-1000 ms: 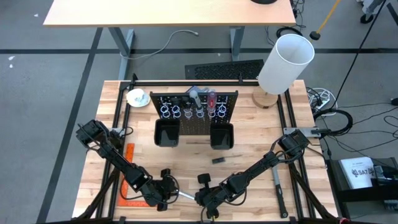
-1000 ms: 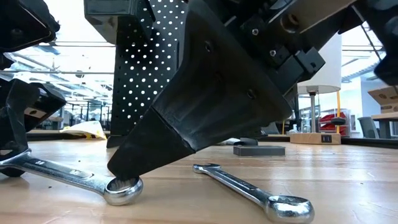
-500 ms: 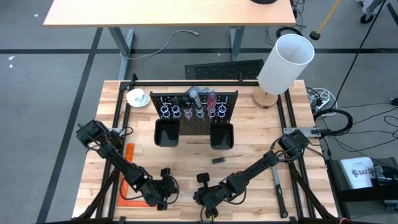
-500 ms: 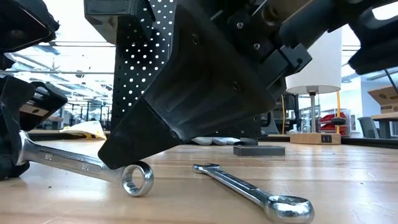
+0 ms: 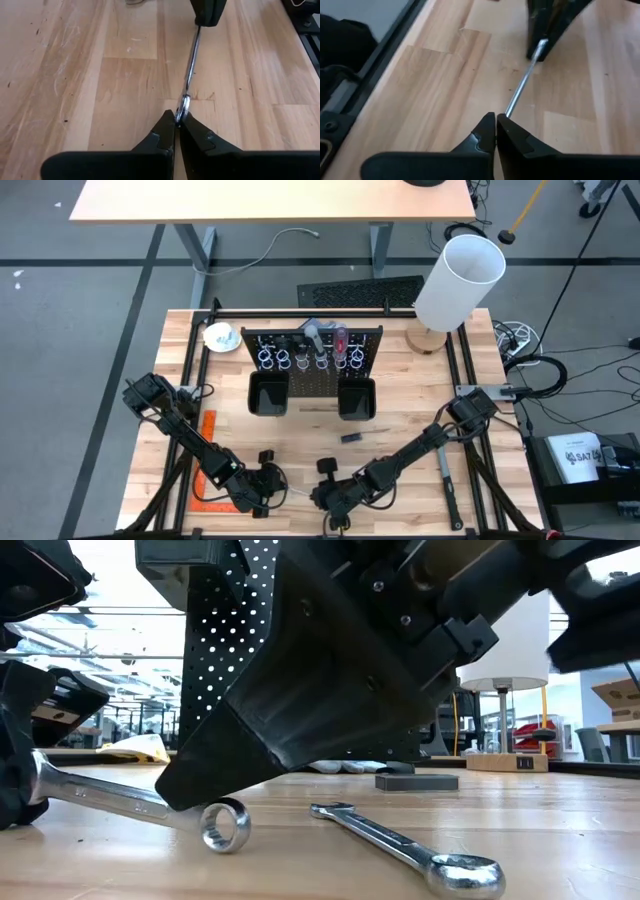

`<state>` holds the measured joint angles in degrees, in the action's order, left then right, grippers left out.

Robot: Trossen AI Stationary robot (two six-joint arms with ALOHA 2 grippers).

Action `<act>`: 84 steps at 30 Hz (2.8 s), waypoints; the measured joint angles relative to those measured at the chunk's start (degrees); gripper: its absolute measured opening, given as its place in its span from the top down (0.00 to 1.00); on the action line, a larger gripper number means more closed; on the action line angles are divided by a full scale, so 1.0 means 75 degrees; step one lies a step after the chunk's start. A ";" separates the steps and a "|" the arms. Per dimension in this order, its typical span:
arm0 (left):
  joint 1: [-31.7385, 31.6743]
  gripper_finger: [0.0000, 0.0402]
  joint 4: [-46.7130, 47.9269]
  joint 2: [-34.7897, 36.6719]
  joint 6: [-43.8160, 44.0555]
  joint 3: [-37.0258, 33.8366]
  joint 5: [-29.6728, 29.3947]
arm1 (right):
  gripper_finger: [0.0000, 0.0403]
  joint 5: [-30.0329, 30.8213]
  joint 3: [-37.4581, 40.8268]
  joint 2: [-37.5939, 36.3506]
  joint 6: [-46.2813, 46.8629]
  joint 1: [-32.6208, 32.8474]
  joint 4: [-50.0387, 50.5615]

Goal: Hang tools onto peg board
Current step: Hang the silver wrench on the black peg board

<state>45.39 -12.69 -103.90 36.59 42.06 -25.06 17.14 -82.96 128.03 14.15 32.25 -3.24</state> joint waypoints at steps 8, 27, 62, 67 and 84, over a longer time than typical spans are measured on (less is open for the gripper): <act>-0.0014 0.97 0.0017 0.0100 0.0035 0.0016 -0.0291 | 0.79 0.0432 0.0009 -0.0122 0.0198 0.0015 -0.0310; -0.0012 0.97 0.1790 0.0119 -0.0117 0.1151 0.0094 | 0.72 0.0548 -0.0006 -0.0615 -0.1171 0.0278 -0.1325; 0.0521 0.97 1.3748 0.0149 0.0219 0.9233 -0.1051 | 0.77 0.1120 -0.0015 -0.1043 -0.2267 0.0803 -0.1255; 0.0459 0.97 1.3665 0.0448 -0.0687 1.0174 -0.1487 | 0.77 0.1108 -0.0015 -0.1043 -0.2264 0.0816 -0.1116; 0.0421 0.97 1.3565 0.1693 -0.1060 1.1599 -0.3350 | 0.77 0.1076 -0.0015 -0.1043 -0.2183 0.0816 -0.0666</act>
<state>48.54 89.05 -91.20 28.64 129.05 -50.18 25.21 -83.07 120.20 -2.22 38.37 -8.23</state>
